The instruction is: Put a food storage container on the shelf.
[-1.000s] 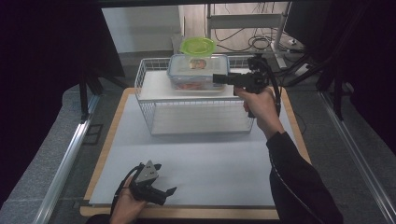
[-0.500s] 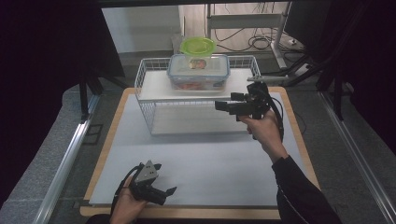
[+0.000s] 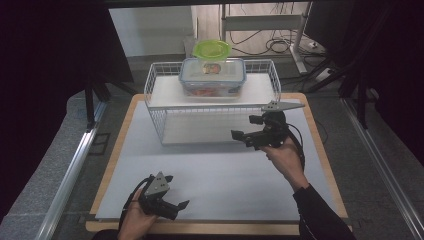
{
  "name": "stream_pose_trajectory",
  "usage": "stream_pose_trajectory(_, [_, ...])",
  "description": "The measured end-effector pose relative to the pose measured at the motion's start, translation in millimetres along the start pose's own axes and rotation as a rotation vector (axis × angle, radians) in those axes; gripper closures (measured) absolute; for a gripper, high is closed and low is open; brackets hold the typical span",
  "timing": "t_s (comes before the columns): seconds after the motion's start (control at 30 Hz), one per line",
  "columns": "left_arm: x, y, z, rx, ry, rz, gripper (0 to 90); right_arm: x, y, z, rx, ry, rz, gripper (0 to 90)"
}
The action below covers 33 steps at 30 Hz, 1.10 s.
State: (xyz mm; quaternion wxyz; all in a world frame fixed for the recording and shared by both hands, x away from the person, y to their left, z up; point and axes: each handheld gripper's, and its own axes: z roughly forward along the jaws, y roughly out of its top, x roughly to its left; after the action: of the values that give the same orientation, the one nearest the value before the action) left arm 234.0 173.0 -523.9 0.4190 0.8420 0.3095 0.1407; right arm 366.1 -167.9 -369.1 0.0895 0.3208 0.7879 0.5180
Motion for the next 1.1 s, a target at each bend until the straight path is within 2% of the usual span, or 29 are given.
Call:
stream_pose_trajectory(0.37, [0.1,0.0,-0.3,-0.005,-0.001,0.000,2.2,0.3,-36.4,-5.0,0.016,-0.059,-0.099,2.7])
stream_pose_trajectory(0.57, [-0.1,0.2,-0.6,-0.005,-0.002,0.004,2.2,-3.2,-53.2,-12.5,0.017,-0.088,-0.107,2.1])
stream_pose_trajectory(0.67, [-0.1,0.3,-1.0,-0.003,-0.002,0.008,2.2,-3.3,-59.9,-16.2,0.013,-0.085,-0.102,2.1])
stream_pose_trajectory(1.1, [-1.0,0.5,-1.3,-0.005,-0.002,0.012,2.2,6.1,-93.4,-21.3,0.027,-0.109,-0.114,2.0])
